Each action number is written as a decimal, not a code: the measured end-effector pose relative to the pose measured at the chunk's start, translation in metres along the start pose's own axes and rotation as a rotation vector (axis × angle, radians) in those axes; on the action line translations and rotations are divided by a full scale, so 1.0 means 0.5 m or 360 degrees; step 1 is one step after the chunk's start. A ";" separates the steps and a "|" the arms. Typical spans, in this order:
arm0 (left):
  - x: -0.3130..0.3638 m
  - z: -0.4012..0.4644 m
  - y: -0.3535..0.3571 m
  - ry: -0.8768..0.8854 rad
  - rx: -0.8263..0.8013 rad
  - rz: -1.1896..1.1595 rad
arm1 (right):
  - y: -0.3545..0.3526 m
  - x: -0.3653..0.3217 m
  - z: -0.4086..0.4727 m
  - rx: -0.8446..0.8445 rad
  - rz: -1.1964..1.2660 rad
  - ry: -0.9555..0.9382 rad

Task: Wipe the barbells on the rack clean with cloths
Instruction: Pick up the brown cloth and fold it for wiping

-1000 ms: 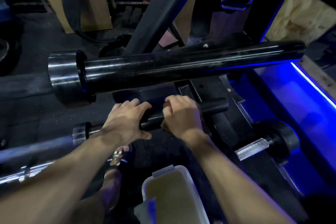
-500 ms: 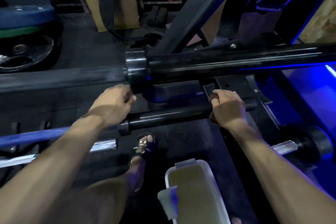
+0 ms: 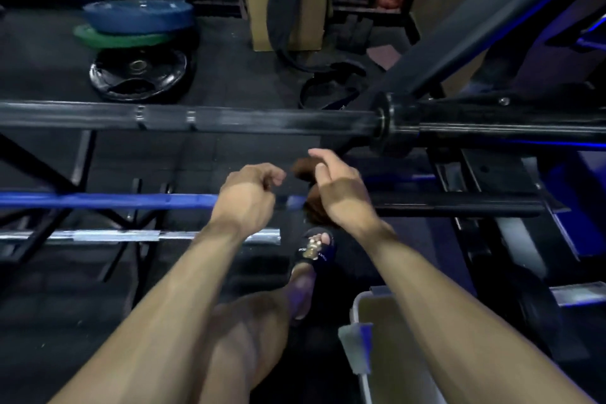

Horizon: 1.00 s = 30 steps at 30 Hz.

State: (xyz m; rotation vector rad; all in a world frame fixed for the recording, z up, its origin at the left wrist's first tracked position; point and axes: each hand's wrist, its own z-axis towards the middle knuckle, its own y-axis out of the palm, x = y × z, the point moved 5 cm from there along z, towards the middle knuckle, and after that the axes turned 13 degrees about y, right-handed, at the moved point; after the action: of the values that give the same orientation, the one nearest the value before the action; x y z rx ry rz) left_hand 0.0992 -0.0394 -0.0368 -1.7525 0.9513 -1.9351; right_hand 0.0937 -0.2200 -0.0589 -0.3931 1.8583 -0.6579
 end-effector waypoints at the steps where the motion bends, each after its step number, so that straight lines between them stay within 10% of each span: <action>1: -0.004 -0.010 -0.009 -0.0023 0.0033 -0.0023 | 0.023 -0.012 -0.016 -0.0043 -0.0100 -0.0082; 5: -0.021 -0.052 -0.050 -0.0017 0.0199 -0.0086 | 0.043 -0.025 -0.098 0.0019 -0.0274 -0.0408; 11: -0.030 -0.124 -0.088 -0.0161 0.0252 -0.0175 | 0.059 0.049 -0.221 -0.0272 -0.0476 0.0154; 23: 0.062 -0.335 -0.218 0.0202 0.0221 -0.0425 | -0.150 -0.019 -0.491 0.0301 0.0885 0.0633; 30: 0.187 -0.447 -0.284 0.0526 0.0052 -0.0788 | -0.207 -0.140 -0.674 0.0022 0.1691 0.0458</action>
State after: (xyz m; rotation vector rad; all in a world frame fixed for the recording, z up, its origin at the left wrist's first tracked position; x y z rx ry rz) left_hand -0.1091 0.0521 0.1277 -1.8068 0.6091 -2.5954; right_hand -0.1969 -0.1774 0.1480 0.7153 1.9909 0.0177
